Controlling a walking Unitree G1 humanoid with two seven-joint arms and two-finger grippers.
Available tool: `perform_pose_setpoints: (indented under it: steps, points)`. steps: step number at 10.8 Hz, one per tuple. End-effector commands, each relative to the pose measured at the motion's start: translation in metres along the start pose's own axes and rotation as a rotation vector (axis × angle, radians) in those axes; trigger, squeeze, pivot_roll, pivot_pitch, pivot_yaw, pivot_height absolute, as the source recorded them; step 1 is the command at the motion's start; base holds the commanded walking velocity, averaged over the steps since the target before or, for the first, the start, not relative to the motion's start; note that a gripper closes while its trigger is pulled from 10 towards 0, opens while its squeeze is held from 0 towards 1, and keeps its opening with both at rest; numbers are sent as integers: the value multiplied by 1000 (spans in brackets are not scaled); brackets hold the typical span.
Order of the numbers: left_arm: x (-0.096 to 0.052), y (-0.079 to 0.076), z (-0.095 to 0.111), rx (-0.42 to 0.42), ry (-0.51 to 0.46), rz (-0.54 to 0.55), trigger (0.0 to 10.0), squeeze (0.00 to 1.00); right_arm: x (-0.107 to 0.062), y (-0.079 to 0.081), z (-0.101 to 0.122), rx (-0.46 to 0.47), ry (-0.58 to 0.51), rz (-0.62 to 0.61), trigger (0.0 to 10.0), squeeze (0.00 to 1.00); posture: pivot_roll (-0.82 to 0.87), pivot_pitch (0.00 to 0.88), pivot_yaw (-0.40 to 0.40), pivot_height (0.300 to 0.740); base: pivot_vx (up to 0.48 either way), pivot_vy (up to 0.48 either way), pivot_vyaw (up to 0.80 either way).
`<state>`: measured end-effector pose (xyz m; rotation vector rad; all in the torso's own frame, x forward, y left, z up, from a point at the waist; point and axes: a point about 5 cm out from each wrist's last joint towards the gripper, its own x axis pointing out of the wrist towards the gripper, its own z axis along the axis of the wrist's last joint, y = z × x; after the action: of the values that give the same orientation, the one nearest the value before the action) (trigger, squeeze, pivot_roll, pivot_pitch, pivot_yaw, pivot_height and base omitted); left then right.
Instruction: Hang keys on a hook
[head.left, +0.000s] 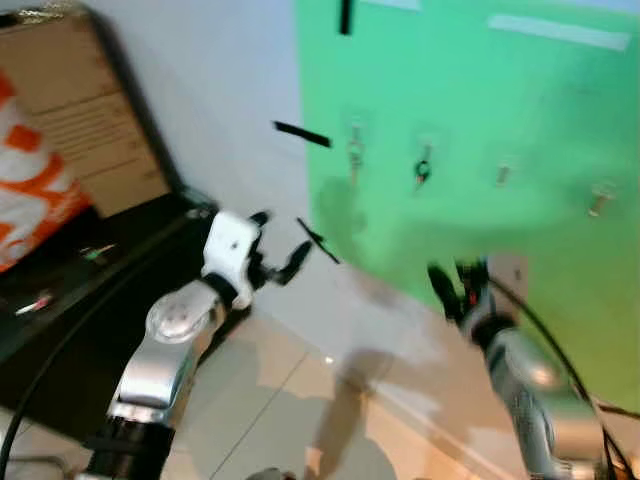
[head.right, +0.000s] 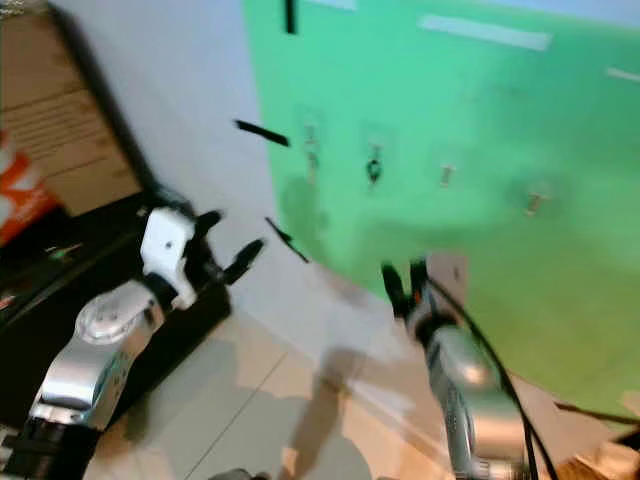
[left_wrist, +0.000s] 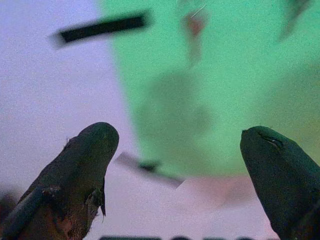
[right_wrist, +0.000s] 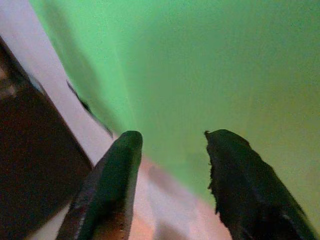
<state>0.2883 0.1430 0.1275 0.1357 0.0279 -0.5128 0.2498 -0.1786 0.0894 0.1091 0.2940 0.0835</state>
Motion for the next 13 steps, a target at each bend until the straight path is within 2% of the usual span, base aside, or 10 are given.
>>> perform_pose_setpoints:
  steps: [1,4,7,10,13]
  points:
    - [-1,4,-1,17,6,43,10000,0,0,-2,4,8,-13,-23,10000,1000,-148,0,93,740,0,0,706]
    - [-3,7,-6,-1,16,109,10000,0,0,-2,7,-4,-31,-38,10000,1000,-157,0,89,740,0,0,681]
    - [-3,14,-15,45,69,171,10000,0,-1,-1,13,-29,-58,-31,10000,1000,-167,0,94,740,0,0,675]
    - [-2,13,-13,43,50,181,10000,0,-1,2,17,-33,-85,-12,10000,1000,-164,0,83,740,0,0,677]
    - [-2,10,-11,37,40,167,10000,0,1,2,17,-20,-88,-30,10000,1000,-157,0,72,740,254,0,402]
